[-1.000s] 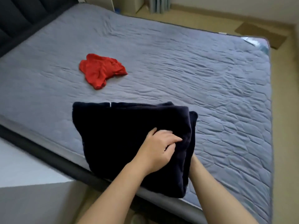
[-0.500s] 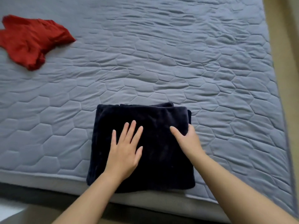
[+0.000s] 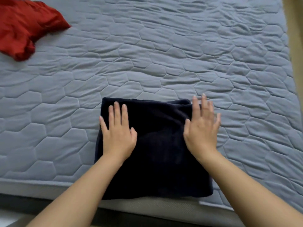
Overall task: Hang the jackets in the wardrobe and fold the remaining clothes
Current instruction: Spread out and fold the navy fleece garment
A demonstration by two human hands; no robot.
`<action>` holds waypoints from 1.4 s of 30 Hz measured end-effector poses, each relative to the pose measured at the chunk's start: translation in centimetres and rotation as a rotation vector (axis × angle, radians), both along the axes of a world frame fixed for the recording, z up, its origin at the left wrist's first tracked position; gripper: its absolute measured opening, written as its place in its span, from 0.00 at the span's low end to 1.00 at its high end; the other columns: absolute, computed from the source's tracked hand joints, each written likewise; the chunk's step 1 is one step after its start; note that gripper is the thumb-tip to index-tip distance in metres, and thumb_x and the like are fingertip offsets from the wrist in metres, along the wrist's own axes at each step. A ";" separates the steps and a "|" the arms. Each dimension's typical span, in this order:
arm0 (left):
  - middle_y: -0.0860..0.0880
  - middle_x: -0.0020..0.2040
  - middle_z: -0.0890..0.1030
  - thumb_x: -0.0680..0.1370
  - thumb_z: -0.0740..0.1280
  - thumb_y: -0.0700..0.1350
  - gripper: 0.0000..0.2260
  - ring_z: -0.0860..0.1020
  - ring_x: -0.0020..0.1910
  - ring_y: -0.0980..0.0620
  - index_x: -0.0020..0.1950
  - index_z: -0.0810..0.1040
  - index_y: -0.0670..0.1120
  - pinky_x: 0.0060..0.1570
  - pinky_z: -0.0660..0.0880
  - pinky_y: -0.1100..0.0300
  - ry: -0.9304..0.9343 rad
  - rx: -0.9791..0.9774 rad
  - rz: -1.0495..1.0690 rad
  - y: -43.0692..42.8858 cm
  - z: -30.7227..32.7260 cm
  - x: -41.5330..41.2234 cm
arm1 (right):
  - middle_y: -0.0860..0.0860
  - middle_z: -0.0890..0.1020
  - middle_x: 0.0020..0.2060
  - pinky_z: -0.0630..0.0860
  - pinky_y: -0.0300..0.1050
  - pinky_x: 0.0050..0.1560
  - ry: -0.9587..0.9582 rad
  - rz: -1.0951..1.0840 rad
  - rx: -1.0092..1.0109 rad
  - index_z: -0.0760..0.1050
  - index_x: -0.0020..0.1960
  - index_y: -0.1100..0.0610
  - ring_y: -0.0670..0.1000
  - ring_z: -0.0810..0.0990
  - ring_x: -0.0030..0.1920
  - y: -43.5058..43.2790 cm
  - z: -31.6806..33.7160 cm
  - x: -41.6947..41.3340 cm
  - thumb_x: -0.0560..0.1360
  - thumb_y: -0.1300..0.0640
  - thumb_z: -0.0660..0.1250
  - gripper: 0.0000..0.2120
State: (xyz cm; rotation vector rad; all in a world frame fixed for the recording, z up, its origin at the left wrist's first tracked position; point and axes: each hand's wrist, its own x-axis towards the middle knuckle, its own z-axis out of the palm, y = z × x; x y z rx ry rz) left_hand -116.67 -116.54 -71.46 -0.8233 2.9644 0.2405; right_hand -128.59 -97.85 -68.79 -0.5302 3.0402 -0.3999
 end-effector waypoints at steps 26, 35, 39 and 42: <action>0.42 0.49 0.84 0.68 0.75 0.49 0.23 0.82 0.49 0.46 0.59 0.77 0.40 0.51 0.77 0.54 0.057 1.421 0.927 -1.8 6.4 8.1 | 0.55 0.82 0.57 0.68 0.56 0.68 -1.393 -0.620 -0.725 0.78 0.62 0.53 0.58 0.77 0.62 8.2 2.5 4.1 0.52 0.36 0.79 0.42; 0.48 0.48 0.81 0.70 0.76 0.44 0.13 0.79 0.48 0.50 0.53 0.79 0.48 0.50 0.73 0.57 0.339 1.042 0.828 2.2 30.7 15.8 | 0.58 0.81 0.56 0.77 0.46 0.49 -1.516 -0.306 -0.770 0.74 0.63 0.59 0.55 0.81 0.53 5.6 22.4 6.1 0.74 0.53 0.65 0.20; 0.55 0.43 0.80 0.73 0.72 0.42 0.07 0.79 0.43 0.57 0.46 0.77 0.53 0.43 0.74 0.61 0.575 0.882 0.980 7.9 43.4 23.8 | 0.52 0.82 0.57 0.78 0.42 0.47 -1.554 0.064 -0.786 0.72 0.65 0.52 0.50 0.81 0.56 3.7 32.2 9.9 0.76 0.53 0.65 0.18; 0.55 0.40 0.83 0.74 0.71 0.41 0.06 0.82 0.40 0.56 0.46 0.79 0.51 0.36 0.77 0.67 0.770 0.796 1.167 14.3 51.0 31.2 | 0.48 0.84 0.54 0.78 0.40 0.48 -1.615 0.388 -0.706 0.73 0.62 0.49 0.47 0.81 0.55 2.4 39.5 14.6 0.62 0.44 0.76 0.31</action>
